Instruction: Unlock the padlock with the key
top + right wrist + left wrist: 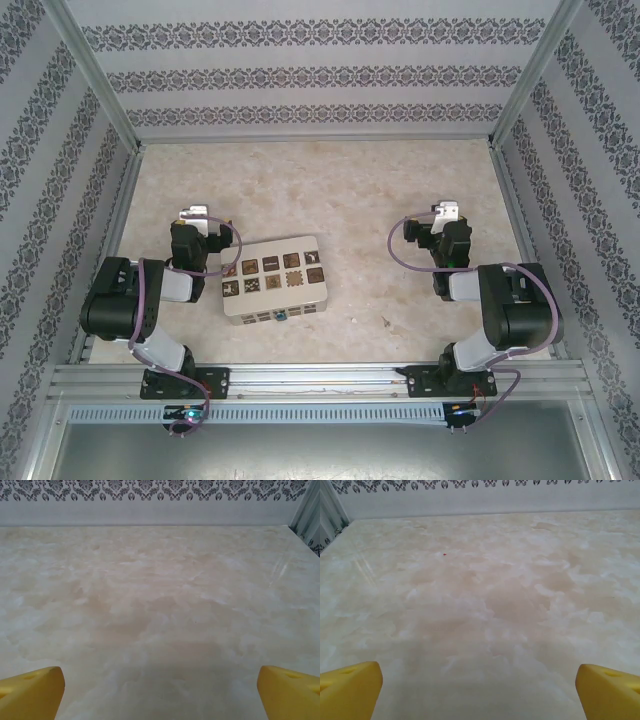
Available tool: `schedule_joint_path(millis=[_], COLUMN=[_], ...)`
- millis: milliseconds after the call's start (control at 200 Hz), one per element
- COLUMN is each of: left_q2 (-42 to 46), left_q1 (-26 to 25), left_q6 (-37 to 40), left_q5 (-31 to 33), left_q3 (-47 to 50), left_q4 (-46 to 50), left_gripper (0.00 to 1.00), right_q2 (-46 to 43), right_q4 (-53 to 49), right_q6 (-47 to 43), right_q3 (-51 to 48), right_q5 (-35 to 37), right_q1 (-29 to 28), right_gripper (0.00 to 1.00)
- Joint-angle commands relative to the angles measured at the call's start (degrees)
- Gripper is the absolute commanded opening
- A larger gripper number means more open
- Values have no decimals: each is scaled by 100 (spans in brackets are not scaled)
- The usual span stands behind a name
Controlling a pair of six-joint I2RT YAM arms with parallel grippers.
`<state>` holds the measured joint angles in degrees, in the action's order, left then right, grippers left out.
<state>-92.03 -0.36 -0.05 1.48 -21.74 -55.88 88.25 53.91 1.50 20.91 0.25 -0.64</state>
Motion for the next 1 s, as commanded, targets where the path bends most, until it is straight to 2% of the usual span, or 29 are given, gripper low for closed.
schedule_joint_path(millis=[0,999], left_q2=[62,62], left_q1=[25,27], left_q6=[31,-10], left_q5=[-160,-112], left_q3=[-30,-41], left_q4=[93,126], left_gripper=[99,99], right_q2=[-44,-44], right_q4=[59,23], right_q6=[-37,17], right_q3=[54,80], right_q5=[58,-41], right_q1=[-50,21], right_gripper=[98,98])
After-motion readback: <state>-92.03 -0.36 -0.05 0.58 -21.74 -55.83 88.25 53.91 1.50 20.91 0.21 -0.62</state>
